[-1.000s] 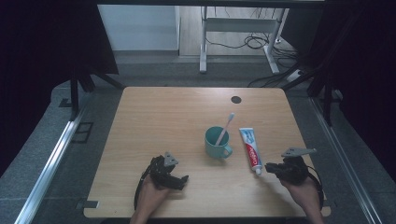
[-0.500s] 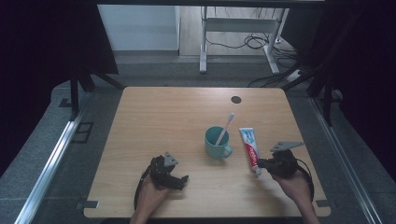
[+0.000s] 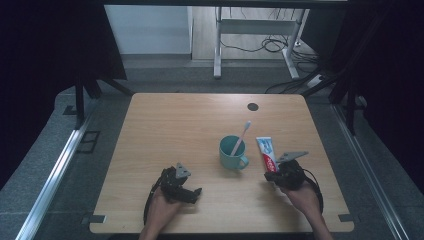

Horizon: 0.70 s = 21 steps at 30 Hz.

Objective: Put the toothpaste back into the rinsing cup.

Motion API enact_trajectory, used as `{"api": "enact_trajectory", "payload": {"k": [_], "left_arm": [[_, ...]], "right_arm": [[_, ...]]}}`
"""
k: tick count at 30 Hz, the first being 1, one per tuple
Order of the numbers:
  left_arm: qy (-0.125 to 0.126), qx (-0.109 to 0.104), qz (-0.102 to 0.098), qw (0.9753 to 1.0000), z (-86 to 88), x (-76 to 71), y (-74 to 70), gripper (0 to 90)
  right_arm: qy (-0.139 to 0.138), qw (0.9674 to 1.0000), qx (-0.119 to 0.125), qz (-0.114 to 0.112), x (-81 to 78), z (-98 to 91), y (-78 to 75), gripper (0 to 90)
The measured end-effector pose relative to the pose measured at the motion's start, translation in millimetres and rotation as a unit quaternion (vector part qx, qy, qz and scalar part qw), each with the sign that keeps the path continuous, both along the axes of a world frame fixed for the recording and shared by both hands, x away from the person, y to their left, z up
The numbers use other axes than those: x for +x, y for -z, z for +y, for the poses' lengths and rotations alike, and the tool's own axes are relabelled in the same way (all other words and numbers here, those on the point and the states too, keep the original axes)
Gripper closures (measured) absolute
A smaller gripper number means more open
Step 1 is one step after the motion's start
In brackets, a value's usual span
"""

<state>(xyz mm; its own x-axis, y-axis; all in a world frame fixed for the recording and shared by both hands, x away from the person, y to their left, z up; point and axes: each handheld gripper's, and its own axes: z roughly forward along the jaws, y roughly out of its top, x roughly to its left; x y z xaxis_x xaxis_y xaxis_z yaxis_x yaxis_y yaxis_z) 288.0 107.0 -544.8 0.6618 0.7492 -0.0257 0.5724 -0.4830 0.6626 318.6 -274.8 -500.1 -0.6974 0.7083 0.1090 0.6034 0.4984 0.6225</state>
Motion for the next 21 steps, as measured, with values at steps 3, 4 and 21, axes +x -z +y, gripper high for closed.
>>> {"api": "enact_trajectory", "payload": {"k": [3, 4, 21], "left_arm": [[0.000, 0.000, 0.000, 1.0000, 0.0, 0.0, 0.0, 0.0], [0.000, 0.000, 0.000, 1.0000, 0.0, 0.0, 0.1, 0.0], [0.000, 0.000, 0.000, 1.0000, 0.0, 0.1, 0.0, 0.0]], "right_arm": [[0.000, 1.0000, 0.003, 0.002, 0.0, -0.8, 1.6, 84.0], [0.000, 1.0000, 0.002, 0.002, 0.0, -0.9, 1.9, 84.0], [0.027, 0.9995, -0.018, 0.006, -0.9, -23.0, 2.7, 78.6]]}}
